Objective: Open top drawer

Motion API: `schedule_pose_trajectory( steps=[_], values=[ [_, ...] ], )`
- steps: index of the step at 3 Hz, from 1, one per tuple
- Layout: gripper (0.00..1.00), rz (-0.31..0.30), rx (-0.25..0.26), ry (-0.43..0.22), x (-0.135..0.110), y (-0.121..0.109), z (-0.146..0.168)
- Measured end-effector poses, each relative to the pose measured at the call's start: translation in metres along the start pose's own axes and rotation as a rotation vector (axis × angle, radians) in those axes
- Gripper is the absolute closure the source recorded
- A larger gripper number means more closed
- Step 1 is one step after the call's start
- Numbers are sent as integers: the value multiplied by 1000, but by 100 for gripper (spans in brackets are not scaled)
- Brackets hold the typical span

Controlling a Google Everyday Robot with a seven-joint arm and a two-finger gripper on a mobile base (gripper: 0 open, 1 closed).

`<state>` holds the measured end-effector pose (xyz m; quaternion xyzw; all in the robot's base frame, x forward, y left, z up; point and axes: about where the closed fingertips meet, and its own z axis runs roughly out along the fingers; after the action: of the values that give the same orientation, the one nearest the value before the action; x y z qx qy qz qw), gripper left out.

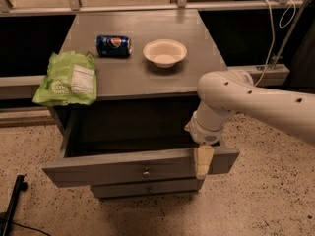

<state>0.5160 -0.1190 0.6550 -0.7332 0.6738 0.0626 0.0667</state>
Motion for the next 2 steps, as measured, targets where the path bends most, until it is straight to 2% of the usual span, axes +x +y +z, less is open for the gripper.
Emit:
schedule_pose_trajectory(
  steps=[1, 2],
  values=[
    [0, 0, 0, 0, 0, 0, 0],
    [0, 30, -78, 7, 8, 18, 5]
  ],
)
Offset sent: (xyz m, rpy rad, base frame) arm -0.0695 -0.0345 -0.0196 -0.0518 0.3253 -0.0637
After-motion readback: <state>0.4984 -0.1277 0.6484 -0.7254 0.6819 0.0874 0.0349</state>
